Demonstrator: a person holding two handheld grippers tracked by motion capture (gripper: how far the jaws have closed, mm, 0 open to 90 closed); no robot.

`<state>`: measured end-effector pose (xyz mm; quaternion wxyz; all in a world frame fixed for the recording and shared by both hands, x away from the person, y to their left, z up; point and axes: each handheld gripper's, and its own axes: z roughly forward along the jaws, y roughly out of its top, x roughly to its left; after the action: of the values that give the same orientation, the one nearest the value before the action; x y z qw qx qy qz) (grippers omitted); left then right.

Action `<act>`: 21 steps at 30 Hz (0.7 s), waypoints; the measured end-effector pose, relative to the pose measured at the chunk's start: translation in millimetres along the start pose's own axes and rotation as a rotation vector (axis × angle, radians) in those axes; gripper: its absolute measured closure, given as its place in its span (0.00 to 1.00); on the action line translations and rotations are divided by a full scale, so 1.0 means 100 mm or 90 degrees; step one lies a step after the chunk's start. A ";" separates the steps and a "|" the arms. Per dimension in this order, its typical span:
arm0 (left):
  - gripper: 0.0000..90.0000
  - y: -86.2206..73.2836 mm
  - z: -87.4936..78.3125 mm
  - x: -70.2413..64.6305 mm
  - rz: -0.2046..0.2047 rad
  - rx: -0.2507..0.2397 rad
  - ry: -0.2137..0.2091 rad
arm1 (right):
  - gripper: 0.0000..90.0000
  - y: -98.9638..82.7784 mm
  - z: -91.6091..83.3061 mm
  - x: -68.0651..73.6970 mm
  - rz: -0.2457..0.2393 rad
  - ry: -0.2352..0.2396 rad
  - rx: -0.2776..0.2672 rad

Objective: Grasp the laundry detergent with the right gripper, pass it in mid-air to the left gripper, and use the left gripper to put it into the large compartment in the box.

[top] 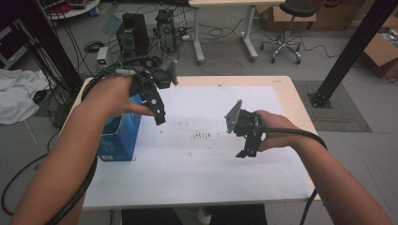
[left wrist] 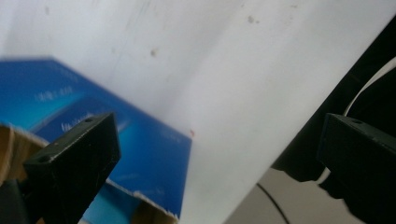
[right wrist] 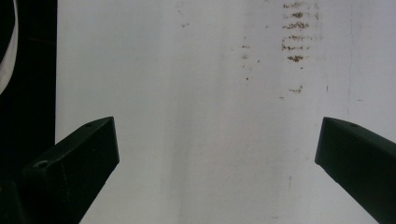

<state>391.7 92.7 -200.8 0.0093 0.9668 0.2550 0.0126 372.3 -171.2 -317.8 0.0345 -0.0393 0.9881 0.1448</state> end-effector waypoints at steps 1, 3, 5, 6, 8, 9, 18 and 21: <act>0.00 0.01 0.00 -0.02 0.009 -0.004 -0.006 | 0.00 -0.01 -0.01 0.00 0.001 -0.001 -0.001; 0.00 0.04 0.01 -0.09 0.050 -0.008 -0.012 | 0.00 -0.03 -0.02 0.00 0.001 -0.002 0.002; 0.00 0.06 0.03 -0.16 0.096 -0.010 -0.024 | 0.00 -0.05 -0.02 0.00 0.004 -0.002 0.005; 0.00 0.06 0.03 -0.16 0.096 -0.010 -0.024 | 0.00 -0.05 -0.02 0.00 0.004 -0.002 0.005; 0.00 0.09 0.08 -0.23 0.140 0.000 -0.035 | 0.00 -0.06 -0.03 -0.01 0.003 -0.001 0.007; 0.00 0.10 0.10 -0.26 0.158 0.004 -0.031 | 0.00 -0.07 -0.03 -0.01 0.003 0.000 0.007; 0.00 0.16 0.24 -0.41 0.217 0.030 -0.023 | 0.00 -0.09 -0.04 0.00 0.006 -0.002 0.006; 0.00 0.17 0.23 -0.46 0.232 0.037 -0.014 | 0.00 -0.11 -0.04 0.01 0.011 -0.003 0.005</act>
<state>360.6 54.5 -224.4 -0.0186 0.9969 0.0759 -0.0038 372.0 -182.7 -316.7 0.0359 -0.0303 0.9889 0.1410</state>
